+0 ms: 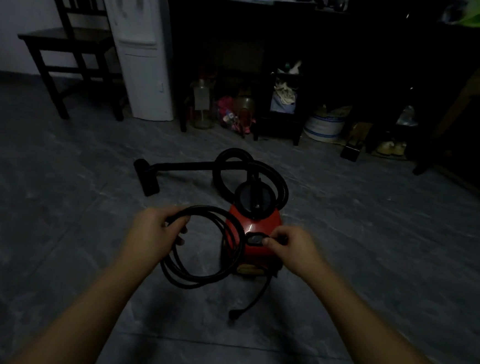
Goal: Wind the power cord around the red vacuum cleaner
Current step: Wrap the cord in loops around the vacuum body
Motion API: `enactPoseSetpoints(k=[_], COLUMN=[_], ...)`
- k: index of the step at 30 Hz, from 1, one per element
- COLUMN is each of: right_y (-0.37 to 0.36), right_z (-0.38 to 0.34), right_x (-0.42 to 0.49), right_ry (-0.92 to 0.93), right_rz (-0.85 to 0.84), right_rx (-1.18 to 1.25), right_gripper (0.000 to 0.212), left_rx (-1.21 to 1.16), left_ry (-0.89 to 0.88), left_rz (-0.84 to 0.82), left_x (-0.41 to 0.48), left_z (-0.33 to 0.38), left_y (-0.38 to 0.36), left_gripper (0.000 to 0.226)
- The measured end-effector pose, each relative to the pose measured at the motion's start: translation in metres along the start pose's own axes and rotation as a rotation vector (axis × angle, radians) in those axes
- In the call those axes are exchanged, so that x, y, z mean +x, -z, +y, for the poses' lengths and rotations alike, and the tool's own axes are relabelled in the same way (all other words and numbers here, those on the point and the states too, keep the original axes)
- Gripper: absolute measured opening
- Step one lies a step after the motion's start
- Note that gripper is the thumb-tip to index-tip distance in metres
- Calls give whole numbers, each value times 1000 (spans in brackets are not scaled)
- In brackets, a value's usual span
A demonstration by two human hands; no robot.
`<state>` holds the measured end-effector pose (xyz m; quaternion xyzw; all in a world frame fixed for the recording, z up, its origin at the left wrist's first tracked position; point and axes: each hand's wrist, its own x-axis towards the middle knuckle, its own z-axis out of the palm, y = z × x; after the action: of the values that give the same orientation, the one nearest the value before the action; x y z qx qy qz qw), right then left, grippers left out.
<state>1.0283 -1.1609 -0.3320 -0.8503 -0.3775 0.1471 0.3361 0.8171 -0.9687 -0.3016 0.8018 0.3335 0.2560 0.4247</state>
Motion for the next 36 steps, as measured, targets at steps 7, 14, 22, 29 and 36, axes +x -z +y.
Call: enactPoseSetpoints(k=[7,14,22,29,36], right_y=[4,5,3,6,12], right_z=[-12,-24,-21,-15,-15], right_x=[-3,-4,-3,-1,-2], right_ry=[-11,69,120,47,58], right_rz=[-23,-119,-87,60,136], right_rx=[189,299,230,139,122], right_gripper=[14,13,12,6,12], left_rx=[-14,11,-5,29,115], left_ry=[24,-40,-74,-79,-56], left_rz=[-17,-75,-75,-32,-69], left_x=[-1,-6,-8,-7,-4], left_z=[3,11,16,16,9], left_y=[-6,-13,-11,-9,-6], left_gripper=[13,13,15,16,14])
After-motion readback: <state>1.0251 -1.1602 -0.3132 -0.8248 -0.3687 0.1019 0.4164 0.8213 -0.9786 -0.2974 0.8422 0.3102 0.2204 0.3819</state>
